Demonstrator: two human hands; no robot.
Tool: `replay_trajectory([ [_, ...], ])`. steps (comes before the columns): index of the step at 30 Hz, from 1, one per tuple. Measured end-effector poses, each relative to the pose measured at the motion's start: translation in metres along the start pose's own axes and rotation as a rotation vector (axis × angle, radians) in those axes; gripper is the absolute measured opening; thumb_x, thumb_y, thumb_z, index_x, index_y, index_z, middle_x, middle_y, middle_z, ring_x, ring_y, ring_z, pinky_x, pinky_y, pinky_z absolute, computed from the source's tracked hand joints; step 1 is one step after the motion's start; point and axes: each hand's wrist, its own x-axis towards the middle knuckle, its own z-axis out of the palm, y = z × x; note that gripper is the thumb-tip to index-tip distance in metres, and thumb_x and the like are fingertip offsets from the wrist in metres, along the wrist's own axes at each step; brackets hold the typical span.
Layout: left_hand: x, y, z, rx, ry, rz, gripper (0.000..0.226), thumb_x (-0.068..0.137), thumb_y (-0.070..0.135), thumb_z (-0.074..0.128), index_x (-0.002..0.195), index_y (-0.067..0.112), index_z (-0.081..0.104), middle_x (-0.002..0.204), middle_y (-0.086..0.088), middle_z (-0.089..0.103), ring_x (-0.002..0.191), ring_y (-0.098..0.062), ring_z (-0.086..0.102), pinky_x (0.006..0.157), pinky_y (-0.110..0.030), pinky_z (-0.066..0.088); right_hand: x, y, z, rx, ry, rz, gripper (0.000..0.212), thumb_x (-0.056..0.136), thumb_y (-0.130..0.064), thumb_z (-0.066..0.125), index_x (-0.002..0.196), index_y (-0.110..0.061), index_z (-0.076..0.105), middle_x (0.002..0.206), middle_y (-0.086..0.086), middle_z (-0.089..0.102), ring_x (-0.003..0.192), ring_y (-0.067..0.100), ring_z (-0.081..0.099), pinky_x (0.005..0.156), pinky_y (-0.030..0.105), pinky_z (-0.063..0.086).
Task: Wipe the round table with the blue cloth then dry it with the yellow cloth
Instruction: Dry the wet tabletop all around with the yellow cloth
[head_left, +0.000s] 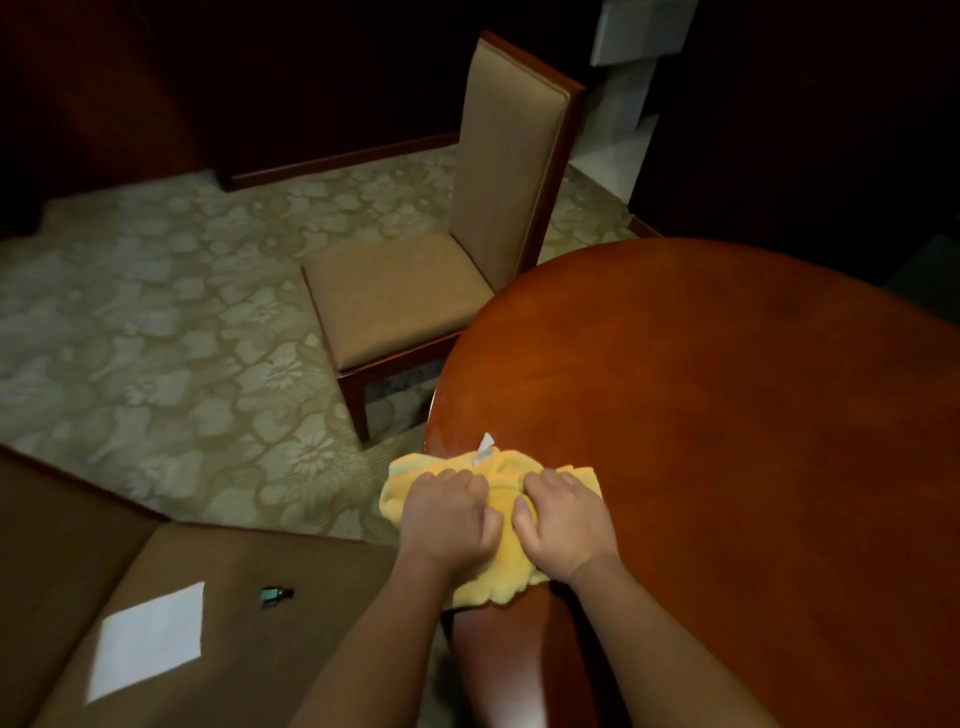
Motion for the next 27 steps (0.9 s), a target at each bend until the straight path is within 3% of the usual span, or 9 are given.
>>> replay_trajectory([
  [5, -0.043, 0.014, -0.009, -0.019, -0.014, 0.007, 0.021, 0.063, 0.031, 0.041, 0.051, 0.016, 0.048, 0.048, -0.001, 0.047, 0.043, -0.021, 0.046, 0.043, -0.025, 0.032, -0.046, -0.017, 0.000, -0.024, 0.011, 0.006, 0.027, 0.078, -0.039, 0.042, 0.069, -0.019, 0.057, 0.063, -0.001, 0.055, 0.058, 0.019, 0.057, 0.045, 0.026, 0.043],
  [11, -0.038, 0.007, 0.001, -0.057, 0.024, 0.010, 0.021, 0.066, 0.031, 0.041, 0.052, 0.016, 0.046, 0.049, -0.001, 0.046, 0.043, -0.021, 0.045, 0.043, -0.027, 0.031, -0.037, -0.008, 0.010, -0.029, 0.077, -0.057, 0.026, 0.079, -0.040, 0.042, 0.070, -0.020, 0.057, 0.064, -0.003, 0.054, 0.058, 0.017, 0.056, 0.044, 0.023, 0.040],
  [15, -0.012, -0.009, 0.009, -0.058, 0.055, 0.067, 0.020, 0.066, 0.031, 0.042, 0.055, 0.015, 0.049, 0.052, -0.002, 0.048, 0.045, -0.024, 0.046, 0.045, -0.029, 0.032, -0.012, 0.000, 0.016, -0.012, 0.144, -0.110, 0.026, 0.080, -0.038, 0.042, 0.069, -0.018, 0.056, 0.064, -0.001, 0.054, 0.060, 0.019, 0.056, 0.045, 0.025, 0.040],
  [27, 0.111, -0.061, 0.018, -0.050, 0.007, 0.149, 0.025, 0.067, 0.032, 0.041, 0.054, 0.014, 0.053, 0.051, -0.002, 0.050, 0.044, -0.022, 0.046, 0.046, -0.027, 0.033, 0.100, 0.020, 0.021, 0.006, 0.150, 0.003, 0.028, 0.081, -0.036, 0.041, 0.071, -0.016, 0.058, 0.065, 0.001, 0.055, 0.060, 0.021, 0.057, 0.047, 0.025, 0.041],
])
